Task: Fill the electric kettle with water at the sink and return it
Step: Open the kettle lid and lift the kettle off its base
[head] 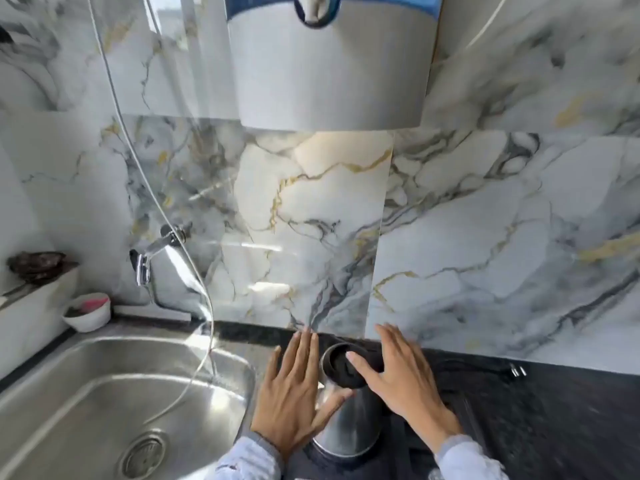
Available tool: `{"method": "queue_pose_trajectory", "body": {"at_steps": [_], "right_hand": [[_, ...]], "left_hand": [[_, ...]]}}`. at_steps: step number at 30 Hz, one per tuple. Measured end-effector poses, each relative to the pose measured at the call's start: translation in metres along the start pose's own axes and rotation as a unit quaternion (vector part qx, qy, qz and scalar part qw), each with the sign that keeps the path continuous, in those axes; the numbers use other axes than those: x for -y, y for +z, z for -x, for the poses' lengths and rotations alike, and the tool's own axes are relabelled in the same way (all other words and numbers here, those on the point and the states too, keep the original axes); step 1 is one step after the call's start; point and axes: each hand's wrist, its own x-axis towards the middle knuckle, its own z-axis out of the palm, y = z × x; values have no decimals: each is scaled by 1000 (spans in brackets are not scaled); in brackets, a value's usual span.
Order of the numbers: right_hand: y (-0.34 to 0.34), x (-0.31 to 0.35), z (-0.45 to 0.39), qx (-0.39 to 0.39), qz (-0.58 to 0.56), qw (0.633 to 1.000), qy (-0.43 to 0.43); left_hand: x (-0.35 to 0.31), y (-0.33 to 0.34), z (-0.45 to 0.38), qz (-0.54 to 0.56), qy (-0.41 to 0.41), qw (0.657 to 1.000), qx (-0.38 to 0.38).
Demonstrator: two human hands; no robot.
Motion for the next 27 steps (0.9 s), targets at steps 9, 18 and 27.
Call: {"method": "queue_pose_trajectory", "body": {"at_steps": [9,18,27], "right_hand": [[16,22,-18,65,23,996,57],[-8,-24,-24,177,-327,925,75],[-9,-54,-26,275,-427,861,-18]], "left_hand": [[4,45,-7,-49,-10,993,111],[4,48,-4,-36,-9,995,97],[4,49,-3,-55,-7,995,87]]}}
